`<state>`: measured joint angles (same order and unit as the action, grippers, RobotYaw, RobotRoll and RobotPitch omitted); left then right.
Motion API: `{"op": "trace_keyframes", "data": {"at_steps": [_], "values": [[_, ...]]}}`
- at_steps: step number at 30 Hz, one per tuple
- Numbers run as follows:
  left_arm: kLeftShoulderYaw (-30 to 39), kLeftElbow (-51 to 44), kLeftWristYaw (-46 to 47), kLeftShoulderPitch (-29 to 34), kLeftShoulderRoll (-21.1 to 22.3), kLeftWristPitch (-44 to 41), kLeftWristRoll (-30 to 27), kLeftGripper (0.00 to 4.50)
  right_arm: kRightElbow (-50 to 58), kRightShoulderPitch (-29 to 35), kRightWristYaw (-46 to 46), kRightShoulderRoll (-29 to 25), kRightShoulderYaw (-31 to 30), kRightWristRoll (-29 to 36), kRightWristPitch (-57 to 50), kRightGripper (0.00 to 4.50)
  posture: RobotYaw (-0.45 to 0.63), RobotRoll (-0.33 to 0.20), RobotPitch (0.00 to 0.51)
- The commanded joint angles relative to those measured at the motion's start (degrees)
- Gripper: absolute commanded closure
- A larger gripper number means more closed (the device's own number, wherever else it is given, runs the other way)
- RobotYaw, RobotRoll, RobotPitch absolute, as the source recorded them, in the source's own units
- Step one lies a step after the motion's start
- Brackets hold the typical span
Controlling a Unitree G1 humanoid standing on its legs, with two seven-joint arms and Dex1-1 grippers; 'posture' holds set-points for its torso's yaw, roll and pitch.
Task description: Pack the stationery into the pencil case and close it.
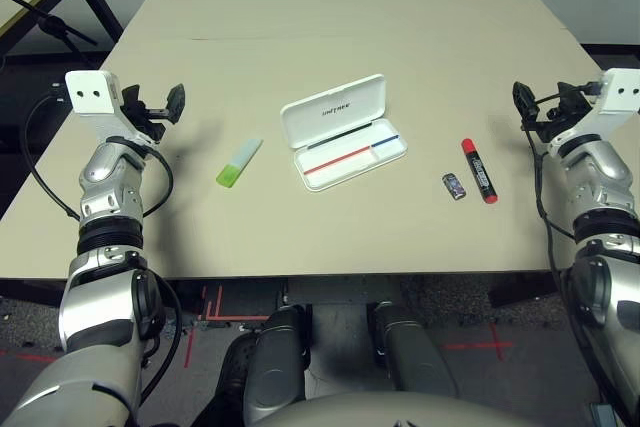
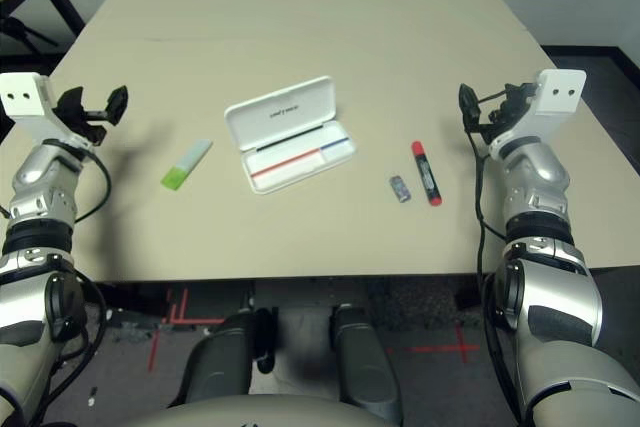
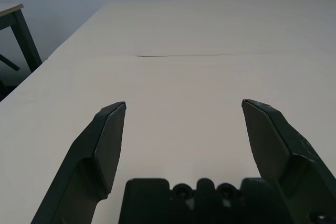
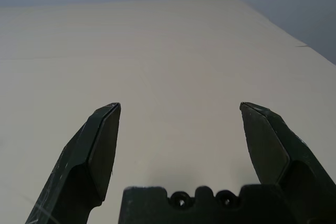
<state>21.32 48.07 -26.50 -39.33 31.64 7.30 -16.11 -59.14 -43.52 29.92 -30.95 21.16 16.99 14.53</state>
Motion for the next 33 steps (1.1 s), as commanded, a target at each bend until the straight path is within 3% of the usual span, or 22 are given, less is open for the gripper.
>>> {"op": "trace_keyframes", "data": {"at_steps": [1,11,20,27,33], "values": [[0.0,-0.8,-0.2,1.2,0.1,-0.7,-0.3,0.04,-0.3,0.0,0.2,0.6,-0.1,-0.1,-0.2,0.0,-0.08,0.0,0.159],[0.4,-2.0,0.1,1.5,0.5,-0.5,-0.4,0.04,-1.2,-1.3,0.4,1.0,-0.4,-0.5,-0.1,0.0,-0.06,0.0,0.137],[1.4,-3.9,-0.1,3.9,1.1,-0.9,-1.1,0.04,1.3,-0.7,6.2,-2.3,-1.9,-1.3,-3.7,0.0,-0.06,0.0,0.135],[1.5,-6.6,-0.4,5.2,1.6,-2.2,-1.5,0.04,5.2,1.5,15.7,-7.4,-4.8,-2.1,-9.3,0.0,-0.06,0.0,0.135],[1.0,-11.8,-5.8,7.9,4.5,-6.0,-2.4,0.04,12.6,4.3,30.2,-13.0,-9.9,-2.6,-16.3,0.0,-0.06,0.0,0.144]]}}
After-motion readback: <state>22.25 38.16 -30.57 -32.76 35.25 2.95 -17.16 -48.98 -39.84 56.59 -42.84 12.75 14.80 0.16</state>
